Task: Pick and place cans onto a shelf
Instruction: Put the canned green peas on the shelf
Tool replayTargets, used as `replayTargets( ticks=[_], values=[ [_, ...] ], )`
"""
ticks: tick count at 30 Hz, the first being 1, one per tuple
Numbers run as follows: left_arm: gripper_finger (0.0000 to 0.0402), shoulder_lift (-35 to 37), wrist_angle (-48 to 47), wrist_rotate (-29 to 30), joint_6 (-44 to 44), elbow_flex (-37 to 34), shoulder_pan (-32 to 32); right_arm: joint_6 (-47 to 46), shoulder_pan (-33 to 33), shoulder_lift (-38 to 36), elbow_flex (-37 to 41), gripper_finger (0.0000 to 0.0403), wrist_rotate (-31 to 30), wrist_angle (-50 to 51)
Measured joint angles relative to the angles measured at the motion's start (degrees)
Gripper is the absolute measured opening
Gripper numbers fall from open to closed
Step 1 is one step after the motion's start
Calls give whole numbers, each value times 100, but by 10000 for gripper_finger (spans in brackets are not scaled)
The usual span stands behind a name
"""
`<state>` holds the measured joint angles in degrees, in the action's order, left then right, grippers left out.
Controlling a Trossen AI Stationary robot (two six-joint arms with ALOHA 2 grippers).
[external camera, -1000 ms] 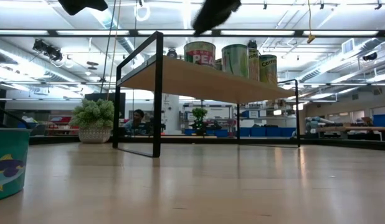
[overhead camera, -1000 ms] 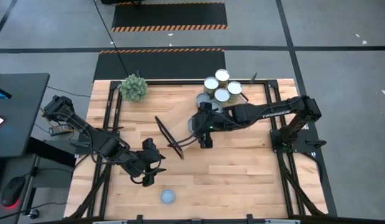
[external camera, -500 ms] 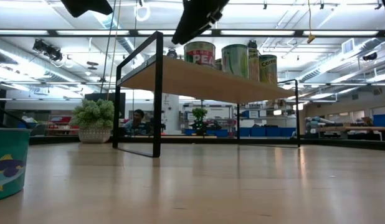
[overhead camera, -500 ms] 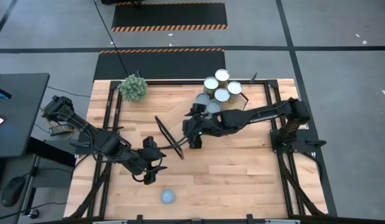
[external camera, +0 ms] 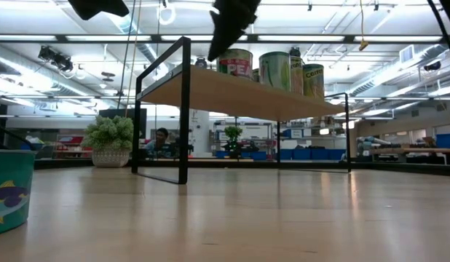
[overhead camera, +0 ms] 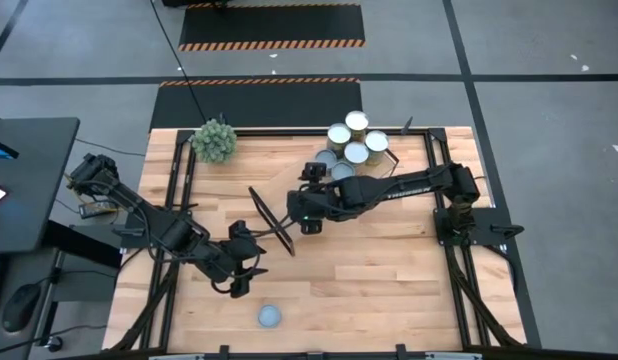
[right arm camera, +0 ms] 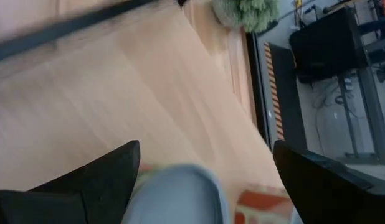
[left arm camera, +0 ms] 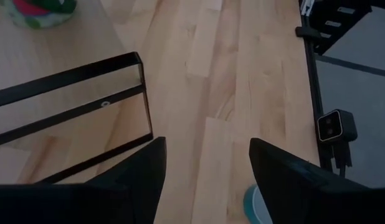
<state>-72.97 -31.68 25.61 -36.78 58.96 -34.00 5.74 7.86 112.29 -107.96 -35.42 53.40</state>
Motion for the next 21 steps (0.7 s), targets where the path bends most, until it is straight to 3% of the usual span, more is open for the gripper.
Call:
replayTargets(
  ticks=[13,21],
  values=[
    [236,-2,10,-13,-6,0,0,-385,-55,-15,9,375,-122,974],
    [236,-2,73,-649,-56,1,0,-483,17,-113,11,374,-457,1027]
  ],
)
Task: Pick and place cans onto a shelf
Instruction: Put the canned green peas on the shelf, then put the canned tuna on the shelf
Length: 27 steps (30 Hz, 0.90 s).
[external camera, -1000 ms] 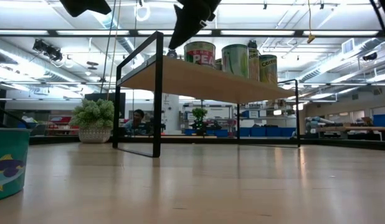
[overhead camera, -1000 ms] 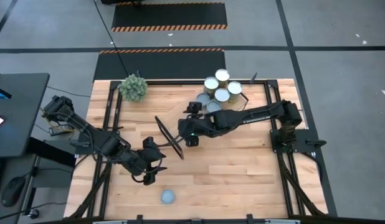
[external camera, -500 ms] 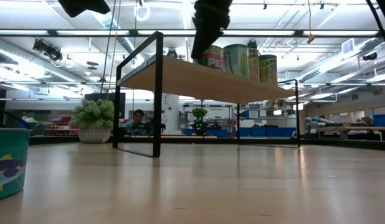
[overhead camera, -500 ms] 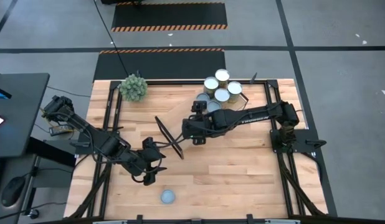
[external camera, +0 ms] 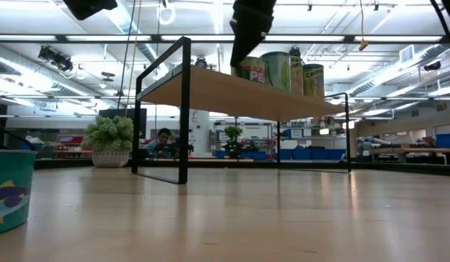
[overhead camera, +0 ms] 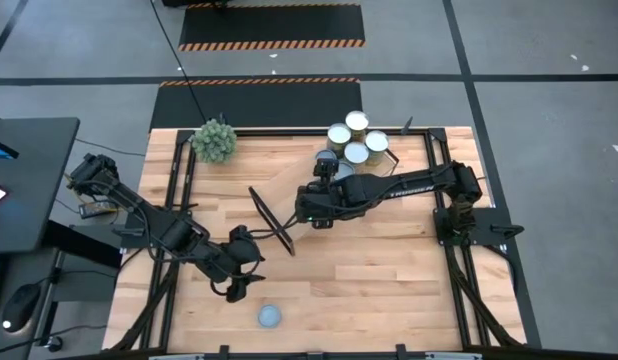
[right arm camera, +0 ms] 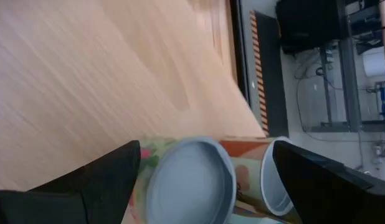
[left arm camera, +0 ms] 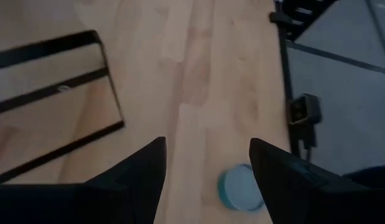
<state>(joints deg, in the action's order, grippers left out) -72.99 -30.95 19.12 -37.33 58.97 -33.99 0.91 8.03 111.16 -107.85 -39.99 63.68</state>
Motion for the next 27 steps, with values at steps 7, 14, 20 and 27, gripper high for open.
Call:
replayTargets(
  ticks=[7,14,20,27],
  values=[
    [236,-132,219,-1334,-496,1,-19,-399,232,-356,0,374,173,-388],
    [242,-582,392,-1524,-661,1,-446,-1176,892,-675,0,374,208,-408],
    [294,-987,572,-1561,-866,1,-659,-1802,1606,-632,0,374,192,-416],
    [341,-1697,475,-1569,-1006,1,-702,-2771,2191,-628,0,374,-355,-337]
  ],
)
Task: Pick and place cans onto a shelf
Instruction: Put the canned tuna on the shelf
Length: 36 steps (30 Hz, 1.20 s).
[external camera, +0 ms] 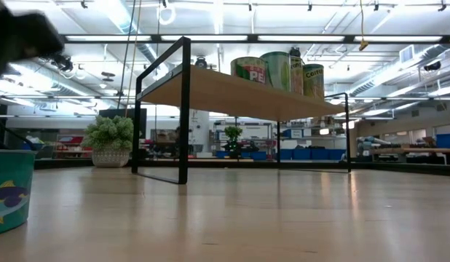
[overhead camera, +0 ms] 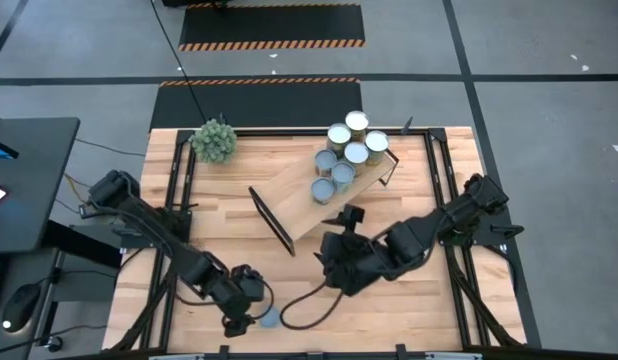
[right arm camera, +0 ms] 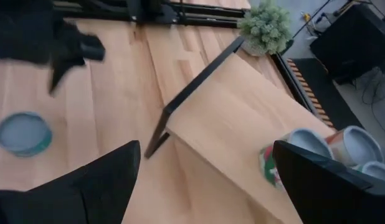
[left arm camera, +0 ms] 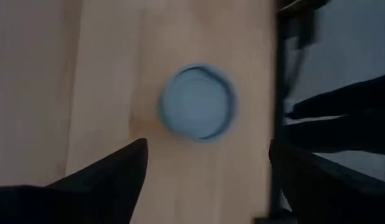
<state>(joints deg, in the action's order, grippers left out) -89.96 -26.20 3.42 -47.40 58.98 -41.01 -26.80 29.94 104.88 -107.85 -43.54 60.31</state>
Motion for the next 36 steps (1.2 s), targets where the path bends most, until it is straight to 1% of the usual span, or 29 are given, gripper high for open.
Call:
replayTargets(
  ticks=[5,8,10,18,24,28,31,36],
  values=[
    [343,-486,-71,105,115,0,-162,-600,291,2,0,373,-41,41],
    [343,-710,-142,131,323,0,-330,-766,417,2,0,373,-210,38],
    [343,-861,-266,253,421,-2,-434,-817,464,2,0,373,-244,36],
    [343,-1171,64,990,624,-2,-666,-1056,491,2,0,373,-241,31],
    [343,-1214,662,1576,952,1,-717,-1058,491,2,0,373,-214,21],
    [343,-1434,952,1645,1168,0,-726,-1066,493,2,0,373,-198,23],
    [343,-1562,1072,1619,1169,-3,-718,-1074,491,2,0,373,-198,16],
    [344,-1617,1387,1755,1153,-2,-665,-1096,491,2,0,373,-196,9]
  ],
)
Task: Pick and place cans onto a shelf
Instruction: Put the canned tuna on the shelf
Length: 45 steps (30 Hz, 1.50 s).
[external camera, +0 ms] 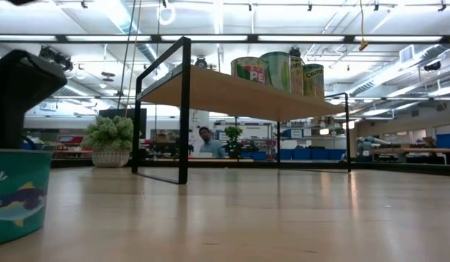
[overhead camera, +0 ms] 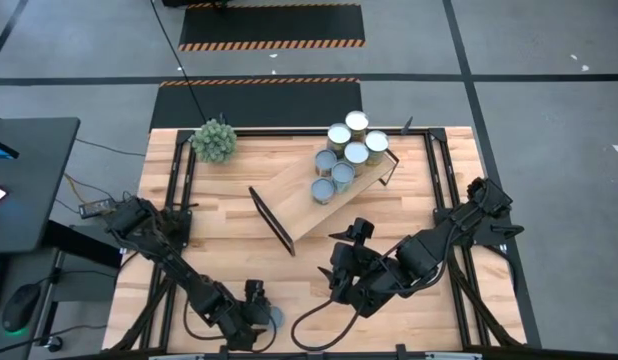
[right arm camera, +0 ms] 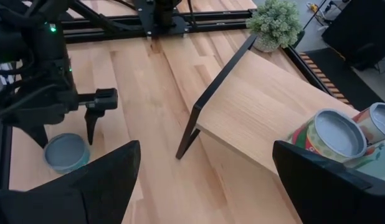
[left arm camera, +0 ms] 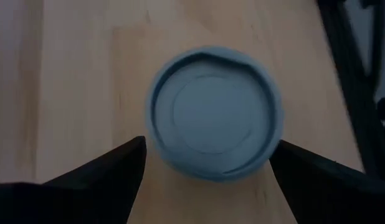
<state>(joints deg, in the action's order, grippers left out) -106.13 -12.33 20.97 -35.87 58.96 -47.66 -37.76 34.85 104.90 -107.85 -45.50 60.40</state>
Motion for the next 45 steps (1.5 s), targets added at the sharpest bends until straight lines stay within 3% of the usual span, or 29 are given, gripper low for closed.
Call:
replayTargets(
  ticks=[22,31,35,45],
  values=[
    [342,-9,425,86,124,0,462,39,-8,2,0,373,16,-17],
    [292,-20,336,-301,207,4,613,83,-7,4,0,373,17,9],
    [290,-15,340,-410,207,9,719,144,-7,4,0,373,17,11],
    [292,884,136,-746,155,-2,1144,132,-17,-272,2,373,-1,410]
  ],
)
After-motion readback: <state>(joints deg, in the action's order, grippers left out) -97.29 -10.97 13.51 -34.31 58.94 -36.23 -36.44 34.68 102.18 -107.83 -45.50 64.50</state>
